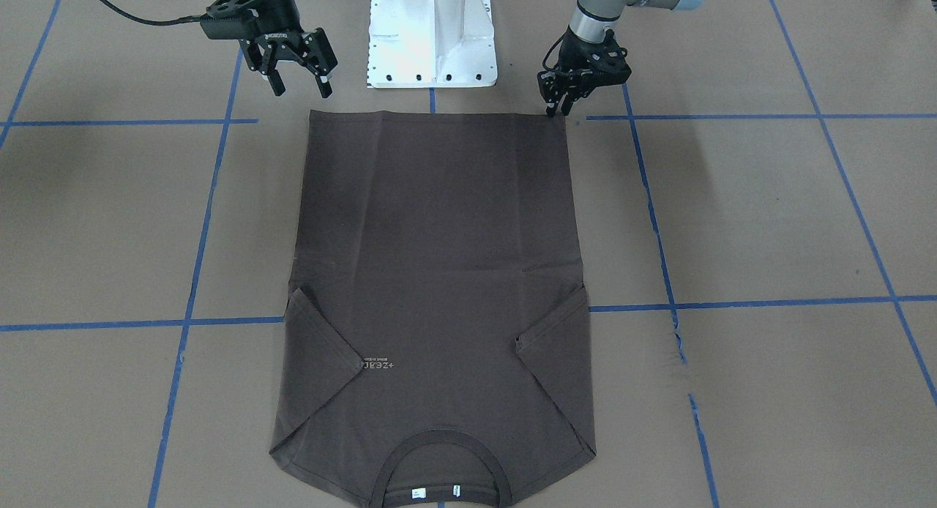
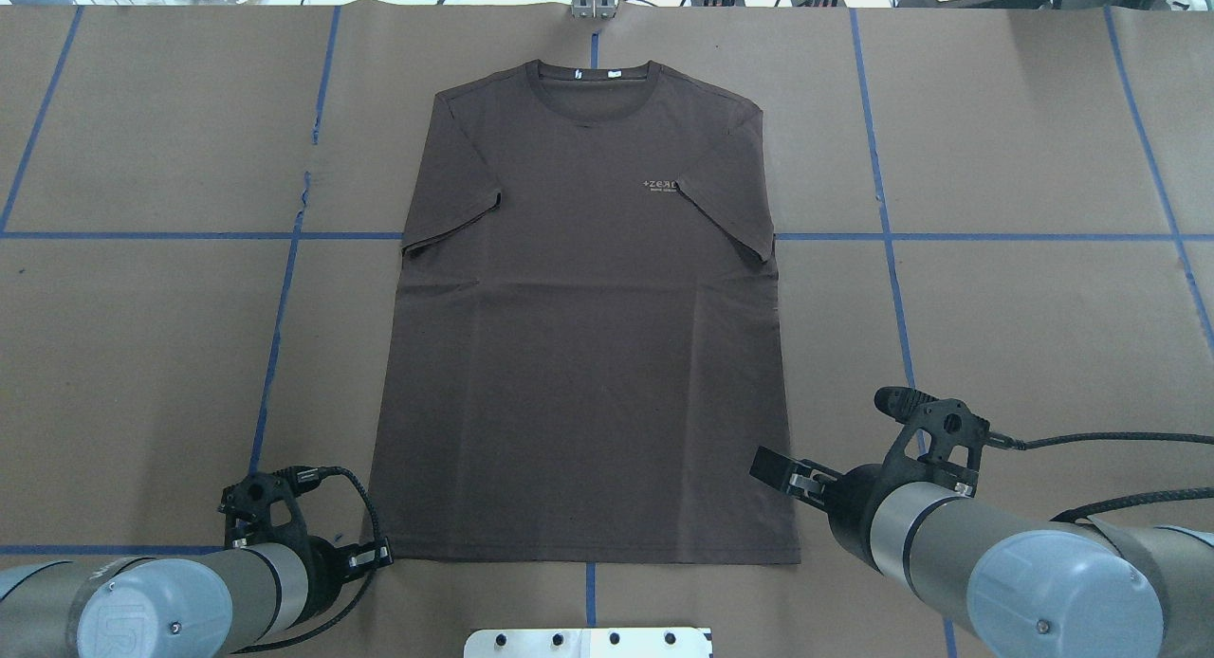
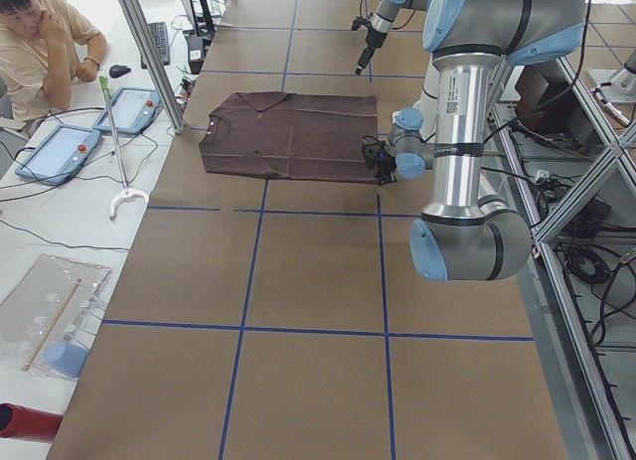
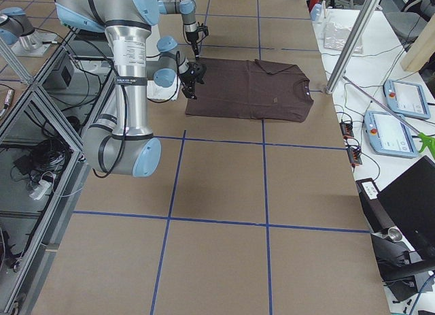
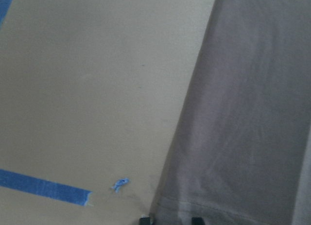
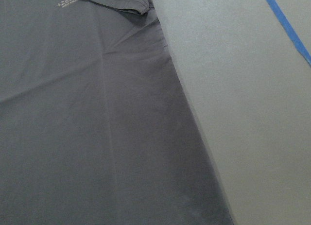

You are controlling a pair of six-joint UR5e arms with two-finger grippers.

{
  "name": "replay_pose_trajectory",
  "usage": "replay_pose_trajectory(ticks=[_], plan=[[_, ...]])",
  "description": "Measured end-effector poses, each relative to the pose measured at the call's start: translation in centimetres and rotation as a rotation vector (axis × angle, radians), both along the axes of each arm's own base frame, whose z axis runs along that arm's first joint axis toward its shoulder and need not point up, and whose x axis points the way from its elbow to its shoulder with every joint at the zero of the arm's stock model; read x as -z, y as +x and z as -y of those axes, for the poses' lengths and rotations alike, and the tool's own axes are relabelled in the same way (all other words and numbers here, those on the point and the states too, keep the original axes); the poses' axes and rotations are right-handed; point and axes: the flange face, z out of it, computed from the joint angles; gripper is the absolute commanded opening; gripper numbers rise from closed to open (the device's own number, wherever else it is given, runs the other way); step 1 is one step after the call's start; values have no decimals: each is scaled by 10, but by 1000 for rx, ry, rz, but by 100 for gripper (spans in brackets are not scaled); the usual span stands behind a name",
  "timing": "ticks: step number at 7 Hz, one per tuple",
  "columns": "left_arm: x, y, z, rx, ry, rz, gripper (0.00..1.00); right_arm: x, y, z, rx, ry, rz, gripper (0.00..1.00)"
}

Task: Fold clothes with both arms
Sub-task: 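Close both grippers on the hem corners nearest the robot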

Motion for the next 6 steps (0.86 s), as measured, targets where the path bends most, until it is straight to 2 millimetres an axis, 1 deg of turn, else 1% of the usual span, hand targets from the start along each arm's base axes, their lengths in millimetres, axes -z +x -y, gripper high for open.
replay_pose_trajectory(ticks=[2, 4, 5, 6], plan=[[6, 2, 0, -1, 0, -12, 0, 0, 0, 0, 0, 0, 0, 99], [9, 2, 0, -1, 0, -13, 0, 0, -4, -5, -3, -2, 1, 80], [13, 3, 0, -1, 1, -18, 0, 0, -12, -15, -22, -16, 6, 79], [21, 5, 0, -1, 2, -33, 0, -2, -22, -31, -41, -43, -9, 79]])
